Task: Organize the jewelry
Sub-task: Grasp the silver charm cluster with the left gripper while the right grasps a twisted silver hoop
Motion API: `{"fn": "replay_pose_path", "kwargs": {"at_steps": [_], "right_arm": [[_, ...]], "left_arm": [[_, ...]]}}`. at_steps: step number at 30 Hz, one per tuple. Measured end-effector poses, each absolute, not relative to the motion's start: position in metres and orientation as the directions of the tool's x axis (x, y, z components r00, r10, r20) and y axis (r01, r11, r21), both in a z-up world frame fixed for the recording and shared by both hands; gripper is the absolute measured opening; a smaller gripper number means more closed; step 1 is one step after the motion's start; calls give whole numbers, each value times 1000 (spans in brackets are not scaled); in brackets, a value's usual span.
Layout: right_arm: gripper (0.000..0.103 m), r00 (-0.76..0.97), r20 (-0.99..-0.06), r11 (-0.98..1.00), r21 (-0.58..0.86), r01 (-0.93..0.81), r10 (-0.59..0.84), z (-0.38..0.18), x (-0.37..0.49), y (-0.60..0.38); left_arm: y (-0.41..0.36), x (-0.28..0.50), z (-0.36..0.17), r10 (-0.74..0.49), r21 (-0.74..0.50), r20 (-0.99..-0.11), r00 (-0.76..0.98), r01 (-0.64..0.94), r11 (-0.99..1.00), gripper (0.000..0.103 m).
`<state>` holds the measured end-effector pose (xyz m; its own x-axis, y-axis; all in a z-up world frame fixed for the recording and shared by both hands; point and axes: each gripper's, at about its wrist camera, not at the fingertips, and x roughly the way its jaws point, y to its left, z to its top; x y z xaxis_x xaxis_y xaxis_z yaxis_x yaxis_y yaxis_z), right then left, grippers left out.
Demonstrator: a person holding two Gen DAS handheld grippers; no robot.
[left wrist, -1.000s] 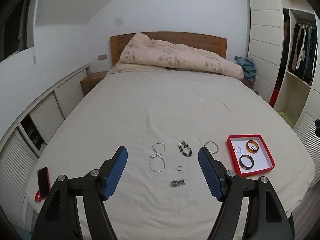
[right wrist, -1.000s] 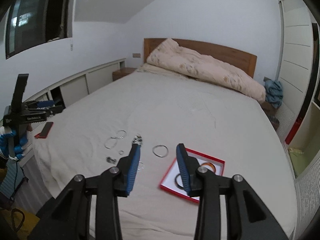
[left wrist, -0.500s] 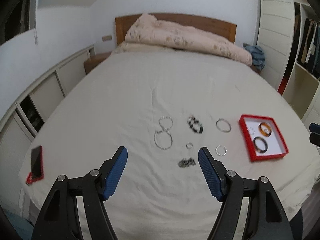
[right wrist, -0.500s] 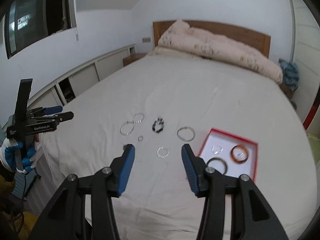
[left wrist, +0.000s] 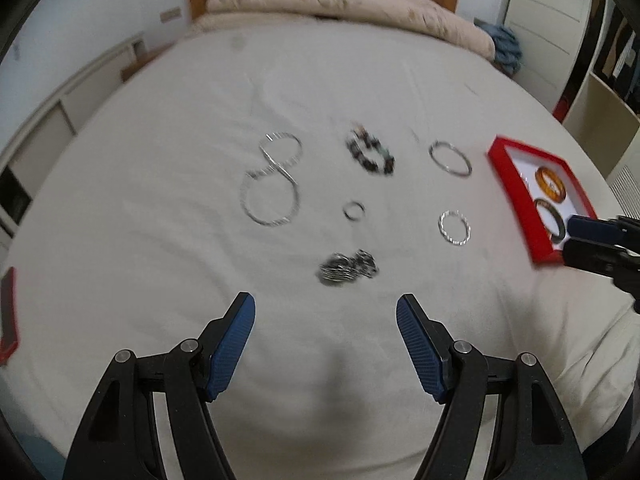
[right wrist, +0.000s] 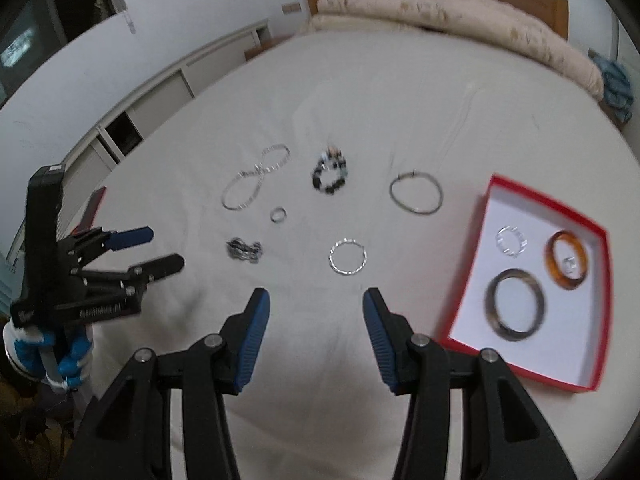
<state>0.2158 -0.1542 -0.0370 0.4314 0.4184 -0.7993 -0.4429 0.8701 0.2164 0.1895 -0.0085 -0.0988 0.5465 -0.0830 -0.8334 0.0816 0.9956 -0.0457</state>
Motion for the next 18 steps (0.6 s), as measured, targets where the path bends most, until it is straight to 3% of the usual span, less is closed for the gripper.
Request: {"fn": "replay_pose_path", "kwargs": {"at_steps": [11, 13, 15, 18], "right_arm": [[47, 340, -849, 880, 260, -397, 405, -112, 271, -131], [47, 342, -855, 888, 251, -386, 391, -119, 276, -127], [47, 335, -857, 888, 256, -382, 391, -125, 282, -124], [47, 336, -864, 895, 243, -374, 375, -133, 286, -119]], "left_arm": [[-16, 235, -144, -77, -32, -878, 472, 103, 994, 71], [-13, 241, -152, -86, -43, -885, 458, 104, 994, 53], [-12, 241, -155, -89, -44, -884, 459, 108, 993, 48], [-12, 240, -155, -106, -54, -880, 463, 124, 991, 33]]}}
